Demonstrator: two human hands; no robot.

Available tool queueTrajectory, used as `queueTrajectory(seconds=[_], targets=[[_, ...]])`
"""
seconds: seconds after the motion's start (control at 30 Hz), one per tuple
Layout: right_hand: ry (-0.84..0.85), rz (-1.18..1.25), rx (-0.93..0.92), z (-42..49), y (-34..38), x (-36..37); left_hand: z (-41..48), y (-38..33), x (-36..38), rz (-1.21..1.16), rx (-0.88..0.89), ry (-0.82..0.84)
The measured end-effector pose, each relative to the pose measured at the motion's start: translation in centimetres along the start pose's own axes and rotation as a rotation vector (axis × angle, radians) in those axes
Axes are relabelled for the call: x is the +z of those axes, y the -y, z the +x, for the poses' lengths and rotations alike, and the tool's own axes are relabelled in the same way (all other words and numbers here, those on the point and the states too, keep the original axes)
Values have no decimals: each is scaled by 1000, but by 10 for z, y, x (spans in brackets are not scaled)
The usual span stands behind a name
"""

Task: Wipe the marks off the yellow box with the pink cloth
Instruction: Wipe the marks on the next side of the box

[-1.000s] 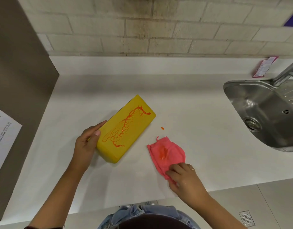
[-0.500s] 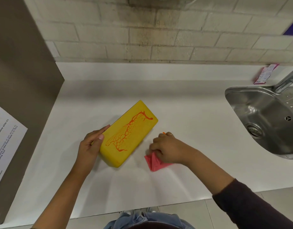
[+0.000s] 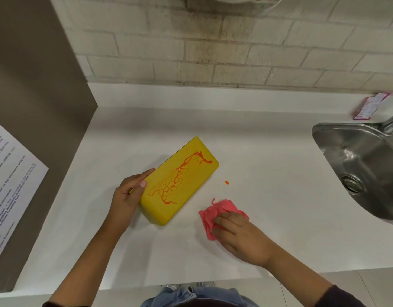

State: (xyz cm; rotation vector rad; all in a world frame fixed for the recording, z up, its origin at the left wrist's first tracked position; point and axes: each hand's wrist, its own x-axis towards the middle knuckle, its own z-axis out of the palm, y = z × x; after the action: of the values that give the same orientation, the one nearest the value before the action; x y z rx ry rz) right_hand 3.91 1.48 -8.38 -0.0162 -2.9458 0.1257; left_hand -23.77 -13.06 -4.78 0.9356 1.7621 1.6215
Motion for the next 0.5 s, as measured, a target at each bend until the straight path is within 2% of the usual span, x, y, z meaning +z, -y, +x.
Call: queueTrajectory(seconds=[0.17,0.27,0.37,0.5], targets=[[164,81,190,0,-11,6,0,-2,2,5,0,-6],[163,105,223,0,-12,9,-1,-4,3,14,-8,-15],[-31,173,280,7,-12,4,-1,-3,2,23,-13,-9],[-559,662,847,17,-3,-23,-1,-4,1,5,-33,1]])
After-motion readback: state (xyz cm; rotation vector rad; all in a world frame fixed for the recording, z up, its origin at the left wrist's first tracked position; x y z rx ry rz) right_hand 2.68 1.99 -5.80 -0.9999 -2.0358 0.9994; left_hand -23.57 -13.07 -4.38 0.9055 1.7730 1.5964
